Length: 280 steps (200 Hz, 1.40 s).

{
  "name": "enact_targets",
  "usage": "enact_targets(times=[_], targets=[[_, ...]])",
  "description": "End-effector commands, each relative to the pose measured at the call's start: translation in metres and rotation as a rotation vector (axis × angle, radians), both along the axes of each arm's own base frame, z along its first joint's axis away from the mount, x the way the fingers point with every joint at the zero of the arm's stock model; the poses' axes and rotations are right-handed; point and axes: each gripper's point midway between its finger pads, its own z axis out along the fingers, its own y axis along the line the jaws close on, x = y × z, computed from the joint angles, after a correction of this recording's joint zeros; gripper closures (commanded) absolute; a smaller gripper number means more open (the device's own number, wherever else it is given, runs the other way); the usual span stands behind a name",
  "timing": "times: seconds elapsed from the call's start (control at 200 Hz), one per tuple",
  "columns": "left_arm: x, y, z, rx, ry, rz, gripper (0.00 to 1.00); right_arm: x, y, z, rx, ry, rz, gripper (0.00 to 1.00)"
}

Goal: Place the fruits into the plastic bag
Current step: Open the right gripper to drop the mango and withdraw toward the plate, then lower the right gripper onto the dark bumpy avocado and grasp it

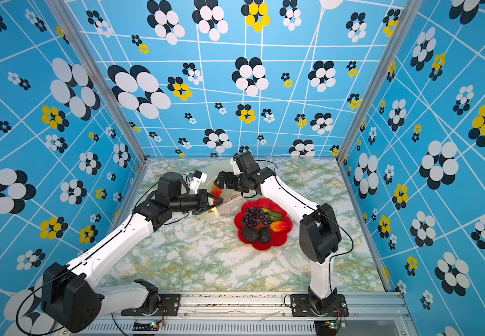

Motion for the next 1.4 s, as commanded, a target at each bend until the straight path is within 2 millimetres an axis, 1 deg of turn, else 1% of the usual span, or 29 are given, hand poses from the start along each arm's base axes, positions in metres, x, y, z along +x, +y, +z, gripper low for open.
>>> enact_targets(times=[0.0, 0.12, 0.255, 0.385, 0.445, 0.49, 0.56, 0.65, 0.765, 0.895, 0.965, 1.05, 1.165, 1.285, 1.395], targets=[[0.004, 0.003, -0.002, -0.007, -0.010, 0.011, 1.00, -0.049, -0.033, 0.000, -0.083, 0.046, 0.059, 0.01], [0.003, 0.003, -0.006, -0.009, 0.000, 0.014, 1.00, -0.079, -0.059, 0.007, -0.124, 0.044, 0.061, 0.01], [0.001, 0.002, -0.007, -0.027, 0.004, 0.018, 1.00, -0.102, -0.093, 0.013, -0.224, 0.021, 0.058, 0.01], [-0.002, 0.003, -0.007, -0.026, 0.005, 0.019, 1.00, -0.117, -0.127, 0.007, -0.341, 0.033, 0.038, 0.01], [-0.004, 0.003, -0.007, -0.022, 0.006, 0.017, 1.00, -0.124, -0.137, 0.002, -0.370, 0.057, 0.033, 0.01], [-0.005, 0.003, -0.008, -0.016, 0.005, 0.013, 1.00, -0.131, -0.141, -0.006, -0.381, 0.091, 0.042, 0.01], [-0.008, 0.004, -0.011, 0.000, 0.003, 0.014, 1.00, -0.140, -0.139, -0.021, -0.380, 0.149, 0.077, 0.01], [-0.010, 0.004, -0.015, 0.012, 0.005, 0.014, 1.00, -0.149, -0.132, -0.046, -0.364, 0.220, 0.122, 0.01], [-0.013, 0.003, -0.016, 0.016, 0.005, 0.009, 1.00, -0.149, -0.138, -0.078, -0.427, 0.270, 0.120, 0.05], [-0.016, 0.004, -0.014, 0.026, 0.000, 0.005, 1.00, -0.150, -0.138, -0.098, -0.440, 0.305, 0.118, 0.09], [-0.017, 0.004, -0.013, 0.031, -0.004, 0.003, 1.00, -0.150, -0.135, -0.104, -0.426, 0.313, 0.116, 0.12], [-0.016, 0.005, -0.012, 0.038, -0.008, 0.004, 1.00, -0.149, -0.130, -0.103, -0.395, 0.321, 0.116, 0.14], [-0.015, 0.005, -0.012, 0.041, -0.009, 0.004, 1.00, -0.150, -0.112, -0.099, -0.316, 0.323, 0.146, 0.16], [-0.015, 0.005, -0.015, 0.044, -0.004, 0.007, 1.00, -0.151, -0.104, -0.105, -0.315, 0.332, 0.185, 0.17], [-0.015, 0.005, -0.017, 0.048, -0.002, 0.005, 1.00, -0.148, -0.096, -0.110, -0.309, 0.334, 0.210, 0.19]])
